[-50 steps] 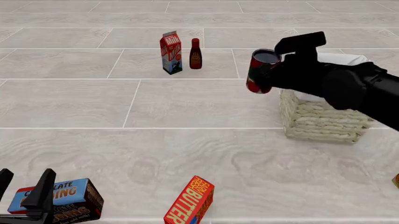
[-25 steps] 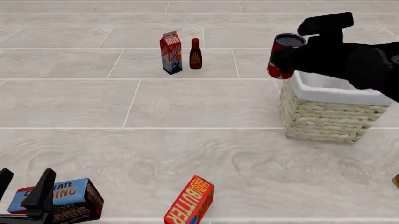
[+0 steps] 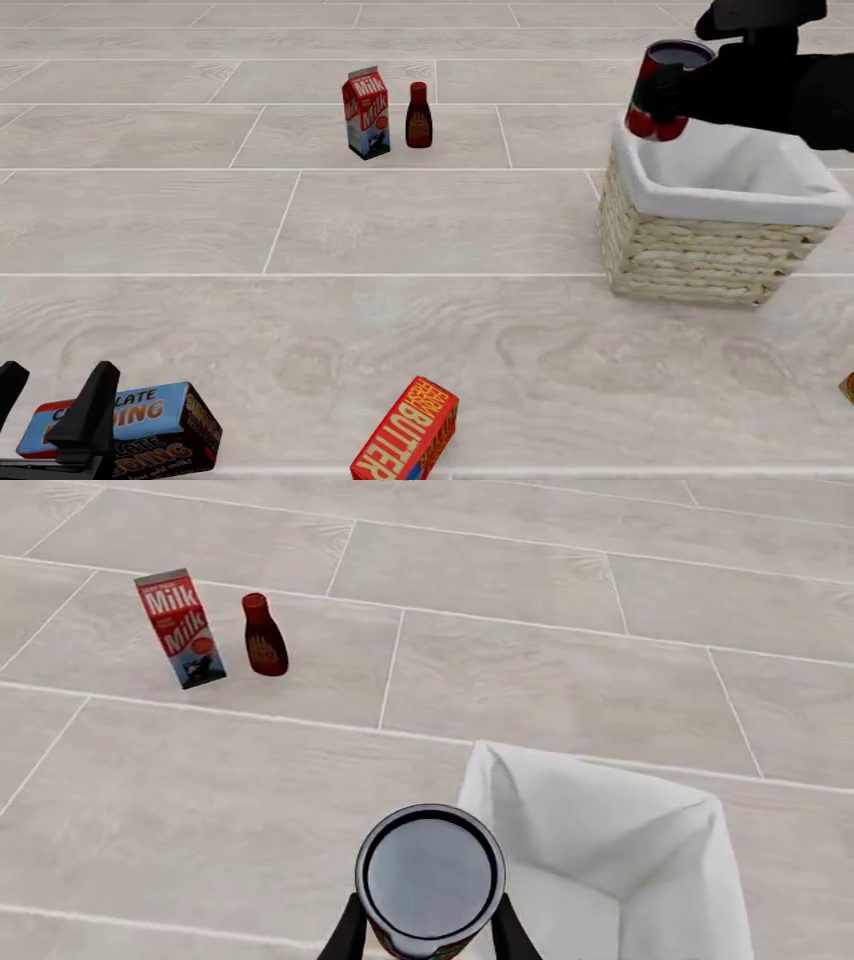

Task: Pick the tomato sauce and place it in the basket.

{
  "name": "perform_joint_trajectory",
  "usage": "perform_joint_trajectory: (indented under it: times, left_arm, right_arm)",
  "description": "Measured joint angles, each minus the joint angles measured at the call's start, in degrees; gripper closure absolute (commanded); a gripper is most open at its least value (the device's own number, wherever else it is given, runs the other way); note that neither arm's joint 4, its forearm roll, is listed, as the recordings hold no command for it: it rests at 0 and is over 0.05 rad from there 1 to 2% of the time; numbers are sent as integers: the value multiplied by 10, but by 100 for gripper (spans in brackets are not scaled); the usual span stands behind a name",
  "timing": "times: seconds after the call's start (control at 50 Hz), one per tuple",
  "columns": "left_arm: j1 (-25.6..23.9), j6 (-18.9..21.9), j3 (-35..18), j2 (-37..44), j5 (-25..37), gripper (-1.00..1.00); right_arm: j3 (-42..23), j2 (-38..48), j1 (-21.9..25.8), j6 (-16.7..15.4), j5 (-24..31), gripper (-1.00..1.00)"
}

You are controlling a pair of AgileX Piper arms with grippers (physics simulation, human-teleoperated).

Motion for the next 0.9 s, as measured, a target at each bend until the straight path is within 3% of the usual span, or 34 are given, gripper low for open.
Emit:
perform_joint_trajectory:
  times: [0.9]
  left_arm:
    - [0, 0, 0, 0, 0, -100]
  right_arm:
    - [9, 25, -114, 22, -35, 100]
